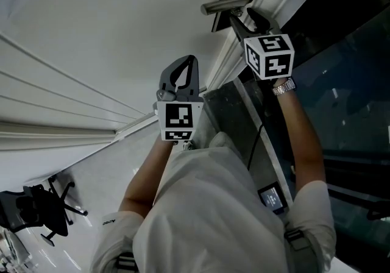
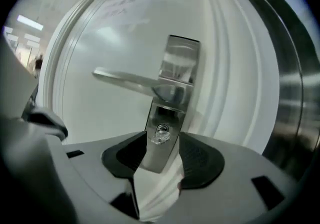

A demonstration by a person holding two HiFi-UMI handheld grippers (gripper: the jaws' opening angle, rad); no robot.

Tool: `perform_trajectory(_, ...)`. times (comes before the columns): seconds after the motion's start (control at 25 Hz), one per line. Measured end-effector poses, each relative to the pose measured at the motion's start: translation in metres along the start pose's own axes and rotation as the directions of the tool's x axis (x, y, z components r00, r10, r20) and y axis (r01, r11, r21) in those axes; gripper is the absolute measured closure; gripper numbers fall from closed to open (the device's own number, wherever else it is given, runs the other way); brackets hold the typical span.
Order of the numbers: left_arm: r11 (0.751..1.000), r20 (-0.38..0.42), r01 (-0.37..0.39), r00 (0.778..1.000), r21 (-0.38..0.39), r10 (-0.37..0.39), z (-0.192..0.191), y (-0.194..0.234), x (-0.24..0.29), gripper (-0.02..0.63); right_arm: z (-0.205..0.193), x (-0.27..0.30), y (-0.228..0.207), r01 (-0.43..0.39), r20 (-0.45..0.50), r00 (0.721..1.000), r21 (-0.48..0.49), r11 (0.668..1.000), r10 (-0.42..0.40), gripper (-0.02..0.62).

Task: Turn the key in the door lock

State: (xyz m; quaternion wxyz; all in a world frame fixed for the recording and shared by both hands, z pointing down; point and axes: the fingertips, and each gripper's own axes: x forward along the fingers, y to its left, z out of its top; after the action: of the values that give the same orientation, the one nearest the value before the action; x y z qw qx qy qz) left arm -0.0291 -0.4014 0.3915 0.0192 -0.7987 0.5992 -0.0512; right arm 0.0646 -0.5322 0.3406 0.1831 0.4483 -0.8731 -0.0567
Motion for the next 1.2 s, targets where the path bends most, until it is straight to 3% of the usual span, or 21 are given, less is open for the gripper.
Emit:
perform_trajectory(0.04, 1.0, 0.001, 0.003, 1.0, 0.001, -0.003, 0.0, -0.001, 0.0, 0.597, 0.0, 0.0, 0.004, 0.032, -0.011, 0.999, -0.131, 0.991, -0.034, 0.419)
perform_trajectory(0.12, 1.0, 0.001, 0.006, 1.0, 0.004, -0.006, 0.001, -0.003, 0.0, 0.597, -0.001, 0.001, 0.011, 0.09, -0.023, 0.994, -0.369, 0.925, -0.106, 0.42)
perform_trajectory(0.24, 1.0, -0.001, 0.001, 1.0, 0.007, -0.001, 0.0, -0.002, 0.0, 0.597, -0.006, 0.007, 0.013, 0.164, 0.002, 0.978, -0.621, 0.766, -0.208, 0.42)
perform_trajectory(0.32, 1.0, -0.004, -0.004, 1.0, 0.005, 0.004, -0.001, 0.0, 0.0, 0.597, -0.008, 0.011, 0.01, 0.204, 0.032, 0.964, -0.725, 0.657, -0.264, 0.42)
perform_trajectory(0.36, 1.0, -0.005, -0.007, 1.0, 0.003, 0.007, -0.002, 0.001, 0.0, 0.597, -0.009, 0.013, 0.009, 0.211, 0.038, 0.959, -0.756, 0.62, -0.281, 0.42)
perform_trajectory(0.52, 1.0, -0.003, -0.018, 1.0, 0.001, 0.018, -0.001, 0.005, -0.002, 0.597, -0.004, 0.019, 0.008, 0.217, 0.051, 0.953, -0.8, 0.559, -0.297, 0.425)
perform_trajectory(0.64, 1.0, -0.005, -0.025, 1.0, 0.001, 0.025, -0.001, 0.007, -0.003, 0.597, 0.0, 0.019, 0.01, 0.241, 0.082, 0.95, -0.809, 0.537, -0.302, 0.529)
perform_trajectory(0.72, 1.0, -0.005, -0.028, 1.0, -0.001, 0.028, -0.002, 0.009, -0.003, 0.597, -0.001, 0.02, 0.012, 0.25, 0.085, 0.948, -0.793, 0.556, -0.306, 0.573)
perform_trajectory(0.8, 1.0, -0.006, -0.031, 1.0, -0.001, 0.031, -0.002, 0.01, -0.003, 0.597, -0.003, 0.02, 0.012, 0.258, 0.08, 0.948, -0.755, 0.603, -0.307, 0.58)
perform_trajectory(0.92, 0.999, -0.008, -0.035, 0.999, -0.004, 0.035, -0.003, 0.012, -0.004, 0.597, -0.001, 0.02, 0.01, 0.253, 0.049, 0.956, -0.636, 0.729, -0.289, 0.581)
perform_trajectory(1.08, 0.999, -0.009, -0.034, 0.999, -0.004, 0.034, -0.004, 0.011, -0.004, 0.597, 0.003, 0.019, 0.007, 0.208, -0.001, 0.975, -0.369, 0.906, -0.224, 0.581)
perform_trajectory(1.16, 0.999, -0.009, -0.032, 0.999, -0.005, 0.032, -0.004, 0.01, -0.004, 0.597, 0.003, 0.019, 0.003, 0.162, -0.02, 0.986, -0.167, 0.973, -0.168, 0.581)
perform_trajectory(1.2, 1.0, -0.009, -0.031, 0.999, -0.007, 0.031, -0.004, 0.009, -0.004, 0.597, 0.003, 0.019, 0.001, 0.132, -0.025, 0.991, -0.047, 0.99, -0.134, 0.581)
